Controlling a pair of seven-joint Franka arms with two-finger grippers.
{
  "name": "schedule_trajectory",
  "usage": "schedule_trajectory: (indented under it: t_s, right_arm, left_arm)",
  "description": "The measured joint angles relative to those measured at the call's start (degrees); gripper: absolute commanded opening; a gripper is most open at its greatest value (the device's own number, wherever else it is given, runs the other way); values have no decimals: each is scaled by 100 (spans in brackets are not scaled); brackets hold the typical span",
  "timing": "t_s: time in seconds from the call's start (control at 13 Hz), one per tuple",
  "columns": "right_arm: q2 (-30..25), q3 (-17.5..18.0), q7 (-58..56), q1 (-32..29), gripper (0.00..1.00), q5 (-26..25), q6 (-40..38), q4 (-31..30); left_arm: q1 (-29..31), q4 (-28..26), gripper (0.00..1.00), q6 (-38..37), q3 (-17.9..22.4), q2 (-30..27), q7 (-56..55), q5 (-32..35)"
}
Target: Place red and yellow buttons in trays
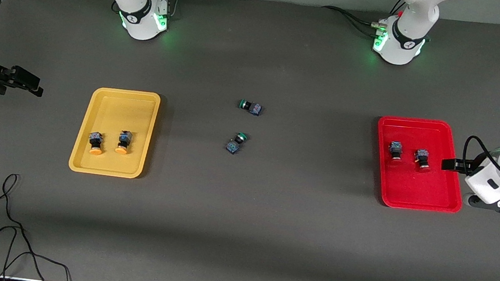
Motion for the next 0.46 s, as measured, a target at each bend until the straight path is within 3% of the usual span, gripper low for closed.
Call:
schedule_trajectory:
  t_s: [0.46]
  right_arm:
    - [1,0,7,0,100,-3,-223,28]
  left_arm:
    - [227,10,100,-57,58,-76,415,-10]
